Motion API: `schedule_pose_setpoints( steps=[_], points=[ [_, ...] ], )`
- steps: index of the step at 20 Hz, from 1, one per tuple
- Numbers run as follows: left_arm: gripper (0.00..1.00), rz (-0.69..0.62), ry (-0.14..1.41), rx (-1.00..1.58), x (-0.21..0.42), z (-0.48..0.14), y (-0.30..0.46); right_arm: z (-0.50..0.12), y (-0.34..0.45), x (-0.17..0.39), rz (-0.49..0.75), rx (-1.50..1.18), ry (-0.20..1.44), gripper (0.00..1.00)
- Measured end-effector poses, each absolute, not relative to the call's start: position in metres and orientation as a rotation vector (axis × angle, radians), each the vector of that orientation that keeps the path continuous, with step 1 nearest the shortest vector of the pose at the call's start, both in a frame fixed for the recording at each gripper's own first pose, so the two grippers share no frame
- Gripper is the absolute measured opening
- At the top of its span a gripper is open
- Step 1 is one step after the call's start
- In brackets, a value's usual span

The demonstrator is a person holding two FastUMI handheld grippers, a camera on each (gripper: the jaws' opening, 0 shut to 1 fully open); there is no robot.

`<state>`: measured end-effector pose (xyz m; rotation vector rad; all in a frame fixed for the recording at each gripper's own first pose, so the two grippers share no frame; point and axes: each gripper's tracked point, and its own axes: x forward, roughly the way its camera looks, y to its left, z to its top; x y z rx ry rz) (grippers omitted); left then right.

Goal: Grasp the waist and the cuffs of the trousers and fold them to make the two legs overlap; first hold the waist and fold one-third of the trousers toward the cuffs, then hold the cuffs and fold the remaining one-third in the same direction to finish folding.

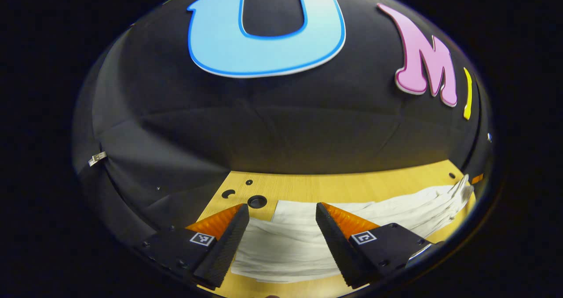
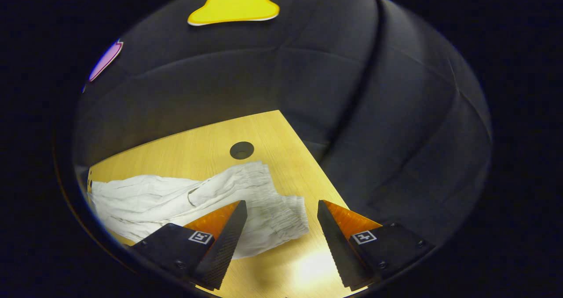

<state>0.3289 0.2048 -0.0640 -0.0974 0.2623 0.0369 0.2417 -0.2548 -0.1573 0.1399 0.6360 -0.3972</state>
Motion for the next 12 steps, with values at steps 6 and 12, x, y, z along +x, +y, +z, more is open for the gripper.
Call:
schedule_pose_setpoints(
  steps=[6, 12],
  points=[
    [0.97, 0.094, 0.238, -0.146, 0.245, -0.017, 0.181, -0.19, -0.265, 0.236, -0.45, 0.351, 0.642, 0.99],
    [0.97, 0.11, 0.218, -0.134, 0.189, 0.006, 0.15, -0.218, -0.258, 0.239, -0.429, 0.312, 0.652, 0.99]
  ],
)
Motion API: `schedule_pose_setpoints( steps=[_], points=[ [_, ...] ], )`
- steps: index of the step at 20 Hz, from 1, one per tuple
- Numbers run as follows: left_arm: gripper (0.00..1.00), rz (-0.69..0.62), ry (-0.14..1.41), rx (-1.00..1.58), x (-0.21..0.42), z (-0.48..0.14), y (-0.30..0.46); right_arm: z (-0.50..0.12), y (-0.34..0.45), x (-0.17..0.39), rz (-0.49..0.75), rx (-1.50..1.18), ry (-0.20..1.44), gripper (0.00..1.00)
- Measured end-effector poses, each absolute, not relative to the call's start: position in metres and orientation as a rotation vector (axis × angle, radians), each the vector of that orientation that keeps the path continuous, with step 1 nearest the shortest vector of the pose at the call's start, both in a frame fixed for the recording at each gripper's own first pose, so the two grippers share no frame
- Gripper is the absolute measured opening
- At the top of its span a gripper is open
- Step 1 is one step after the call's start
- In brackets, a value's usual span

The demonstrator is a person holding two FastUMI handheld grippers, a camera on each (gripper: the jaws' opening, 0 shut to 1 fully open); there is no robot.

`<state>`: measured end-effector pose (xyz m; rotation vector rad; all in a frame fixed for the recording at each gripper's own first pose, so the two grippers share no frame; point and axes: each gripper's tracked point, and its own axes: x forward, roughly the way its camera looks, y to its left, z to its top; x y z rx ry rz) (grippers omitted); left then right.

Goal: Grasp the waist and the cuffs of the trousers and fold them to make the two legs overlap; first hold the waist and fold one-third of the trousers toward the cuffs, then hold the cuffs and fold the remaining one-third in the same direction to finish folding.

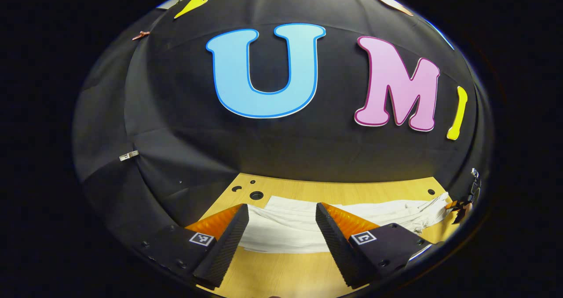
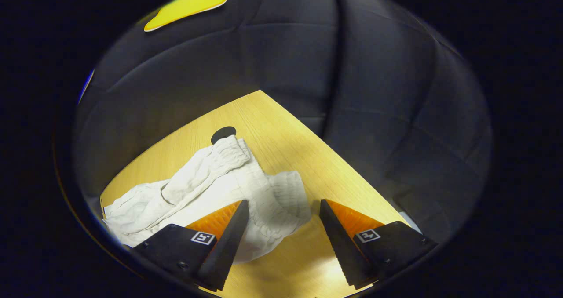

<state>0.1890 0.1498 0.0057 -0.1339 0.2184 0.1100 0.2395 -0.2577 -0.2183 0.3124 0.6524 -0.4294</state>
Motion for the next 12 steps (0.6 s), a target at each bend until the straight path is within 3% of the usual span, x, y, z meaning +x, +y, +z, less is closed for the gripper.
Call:
schedule_pose_setpoints(
  steps=[3, 5, 6, 7, 8, 9, 12],
  points=[
    [0.97, 0.121, 0.206, -0.165, 0.175, 0.008, 0.135, -0.227, -0.252, 0.241, -0.436, 0.253, 0.644, 0.99],
    [0.97, 0.116, 0.199, -0.178, 0.166, 0.009, 0.124, -0.223, -0.247, 0.241, -0.455, 0.276, 0.645, 0.75],
    [0.97, 0.113, 0.201, -0.18, 0.162, 0.009, 0.122, -0.225, -0.241, 0.241, -0.44, 0.299, 0.659, 0.75],
    [0.97, 0.112, 0.202, -0.179, 0.16, 0.009, 0.119, -0.224, -0.238, 0.243, -0.442, 0.299, 0.652, 0.5],
    [0.97, 0.112, 0.201, -0.174, 0.157, 0.009, 0.119, -0.229, -0.232, 0.244, -0.431, 0.317, 0.668, 0.49],
    [0.97, 0.111, 0.199, -0.165, 0.154, 0.009, 0.119, -0.225, -0.23, 0.245, -0.433, 0.318, 0.655, 0.31],
    [0.97, 0.107, 0.211, -0.145, 0.149, 0.003, 0.125, -0.224, -0.225, 0.242, -0.408, 0.287, 0.664, 0.19]
  ],
)
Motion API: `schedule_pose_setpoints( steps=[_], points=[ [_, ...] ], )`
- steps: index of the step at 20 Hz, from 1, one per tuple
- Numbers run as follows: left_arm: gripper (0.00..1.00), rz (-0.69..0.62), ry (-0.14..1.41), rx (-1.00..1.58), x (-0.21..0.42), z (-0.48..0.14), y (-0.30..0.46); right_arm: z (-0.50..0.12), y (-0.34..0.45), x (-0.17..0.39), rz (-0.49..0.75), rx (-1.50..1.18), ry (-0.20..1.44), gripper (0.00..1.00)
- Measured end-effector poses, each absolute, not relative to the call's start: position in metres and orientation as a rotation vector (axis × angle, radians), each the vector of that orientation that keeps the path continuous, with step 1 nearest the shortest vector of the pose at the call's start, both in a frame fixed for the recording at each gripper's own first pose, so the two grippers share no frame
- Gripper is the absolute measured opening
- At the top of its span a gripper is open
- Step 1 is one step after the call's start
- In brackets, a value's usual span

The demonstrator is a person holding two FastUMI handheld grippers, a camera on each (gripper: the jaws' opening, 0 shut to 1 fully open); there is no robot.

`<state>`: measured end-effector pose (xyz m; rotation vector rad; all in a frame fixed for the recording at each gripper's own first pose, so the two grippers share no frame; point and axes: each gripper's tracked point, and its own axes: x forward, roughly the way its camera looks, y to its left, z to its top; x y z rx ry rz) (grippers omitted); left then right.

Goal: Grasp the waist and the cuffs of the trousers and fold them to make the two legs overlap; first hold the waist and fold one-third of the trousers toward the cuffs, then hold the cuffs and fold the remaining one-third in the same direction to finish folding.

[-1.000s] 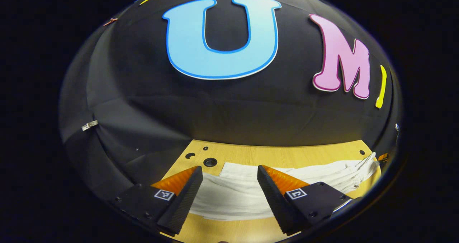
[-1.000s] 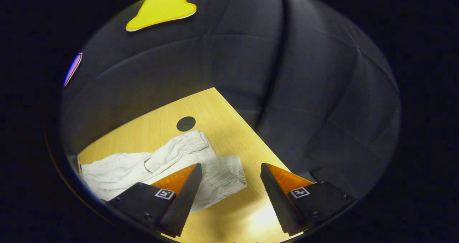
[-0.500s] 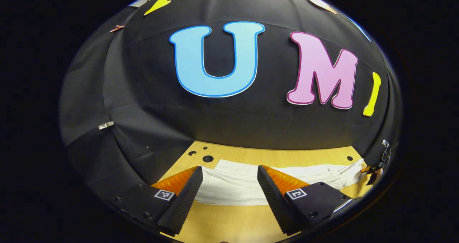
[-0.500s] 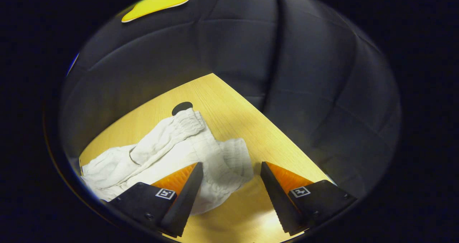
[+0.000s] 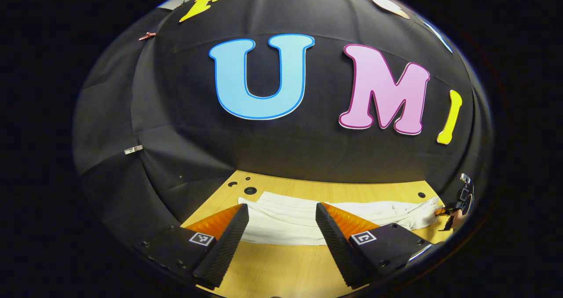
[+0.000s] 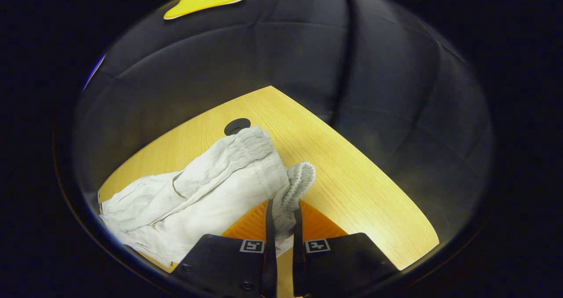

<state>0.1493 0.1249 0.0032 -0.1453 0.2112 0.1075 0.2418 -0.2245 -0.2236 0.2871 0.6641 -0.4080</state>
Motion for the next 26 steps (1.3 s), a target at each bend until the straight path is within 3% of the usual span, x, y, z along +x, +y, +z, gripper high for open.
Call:
schedule_pose_setpoints(
  steps=[4, 13, 22, 26],
  points=[
    [0.98, 0.11, 0.235, -0.17, 0.148, -0.012, 0.134, -0.206, -0.226, 0.244, -0.423, 0.248, 0.636, 0.14],
    [0.98, 0.063, 0.248, -0.239, 0.142, -0.037, 0.171, -0.095, -0.196, 0.229, -0.37, 0.11, 0.471, 0.14],
    [0.98, 0.113, 0.306, -0.267, 0.126, -0.093, 0.249, -0.084, -0.189, 0.226, -0.258, 0.248, 0.409, 0.14],
    [0.96, 0.116, 0.327, -0.311, 0.132, -0.11, 0.275, -0.083, -0.187, 0.224, -0.122, 0.29, 0.402, 0.14]
  ],
)
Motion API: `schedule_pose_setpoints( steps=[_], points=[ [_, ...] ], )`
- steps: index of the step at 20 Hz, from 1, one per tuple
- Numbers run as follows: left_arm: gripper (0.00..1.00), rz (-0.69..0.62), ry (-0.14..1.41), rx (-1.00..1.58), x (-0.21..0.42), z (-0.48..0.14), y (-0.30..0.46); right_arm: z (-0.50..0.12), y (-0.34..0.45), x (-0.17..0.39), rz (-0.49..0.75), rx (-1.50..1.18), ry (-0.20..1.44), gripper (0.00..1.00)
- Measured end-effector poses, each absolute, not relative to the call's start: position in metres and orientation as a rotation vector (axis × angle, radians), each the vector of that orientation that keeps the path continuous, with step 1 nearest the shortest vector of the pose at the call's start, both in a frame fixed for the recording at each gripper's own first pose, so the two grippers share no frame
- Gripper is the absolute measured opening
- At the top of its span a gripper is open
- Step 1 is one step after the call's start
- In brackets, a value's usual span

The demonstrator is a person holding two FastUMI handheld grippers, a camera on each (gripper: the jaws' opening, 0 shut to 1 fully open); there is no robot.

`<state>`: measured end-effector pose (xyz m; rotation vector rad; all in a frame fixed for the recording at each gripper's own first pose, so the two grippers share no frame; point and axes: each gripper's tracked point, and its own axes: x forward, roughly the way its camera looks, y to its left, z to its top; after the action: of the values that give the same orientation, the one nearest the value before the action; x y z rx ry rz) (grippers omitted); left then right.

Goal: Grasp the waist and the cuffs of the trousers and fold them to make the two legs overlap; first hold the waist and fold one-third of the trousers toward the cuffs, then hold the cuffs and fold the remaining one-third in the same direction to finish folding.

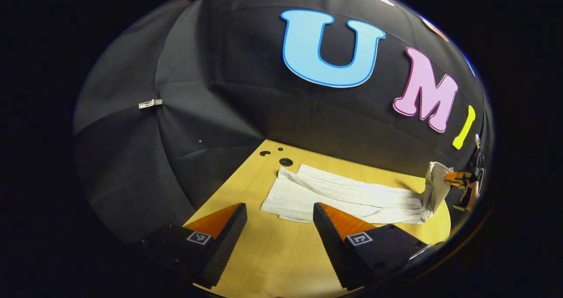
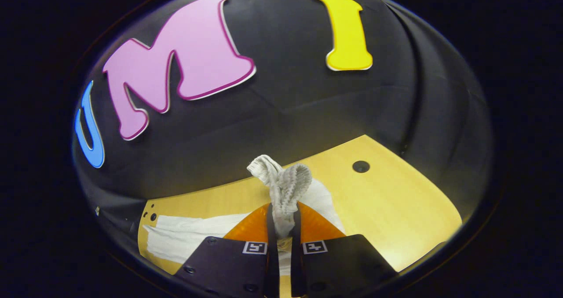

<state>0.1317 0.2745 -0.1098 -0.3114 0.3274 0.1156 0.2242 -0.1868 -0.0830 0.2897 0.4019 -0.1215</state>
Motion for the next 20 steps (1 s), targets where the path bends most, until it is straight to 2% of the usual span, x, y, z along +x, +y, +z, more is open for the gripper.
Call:
schedule_pose_setpoints(
  steps=[7, 10, 11, 13, 14, 15, 16, 17, 18, 19, 20],
  points=[
    [0.96, 0.11, 0.351, -0.338, 0.154, -0.136, 0.281, -0.088, -0.188, 0.22, -0.023, 0.277, 0.496, 0.15],
    [0.96, 0.12, 0.39, -0.41, 0.168, -0.164, 0.279, -0.111, -0.18, 0.22, 0.004, 0.269, 0.554, 0.2],
    [0.96, 0.124, 0.402, -0.44, 0.172, -0.172, 0.278, -0.117, -0.182, 0.219, 0.011, 0.268, 0.572, 0.16],
    [0.96, 0.133, 0.424, -0.485, 0.177, -0.185, 0.275, -0.116, -0.182, 0.215, 0.014, 0.279, 0.625, 0.18],
    [0.96, 0.123, 0.427, -0.504, 0.181, -0.189, 0.27, -0.111, -0.182, 0.213, 0.026, 0.292, 0.644, 0.27],
    [0.96, 0.102, 0.422, -0.519, 0.184, -0.19, 0.265, -0.107, -0.18, 0.211, 0.045, 0.307, 0.657, 0.3],
    [0.96, 0.088, 0.419, -0.525, 0.187, -0.191, 0.26, -0.119, -0.174, 0.208, 0.058, 0.317, 0.672, 0.39],
    [0.92, 0.091, 0.422, -0.525, 0.19, -0.194, 0.259, -0.121, -0.17, 0.207, 0.072, 0.322, 0.683, 0.43],
    [0.96, 0.099, 0.429, -0.529, 0.194, -0.198, 0.258, -0.125, -0.168, 0.204, 0.087, 0.324, 0.694, 0.43],
    [0.96, 0.103, 0.437, -0.535, 0.198, -0.2, 0.256, -0.125, -0.167, 0.201, 0.099, 0.319, 0.699, 0.48],
    [0.92, 0.112, 0.443, -0.54, 0.204, -0.204, 0.253, -0.124, -0.166, 0.196, 0.109, 0.308, 0.702, 0.67]
  ],
)
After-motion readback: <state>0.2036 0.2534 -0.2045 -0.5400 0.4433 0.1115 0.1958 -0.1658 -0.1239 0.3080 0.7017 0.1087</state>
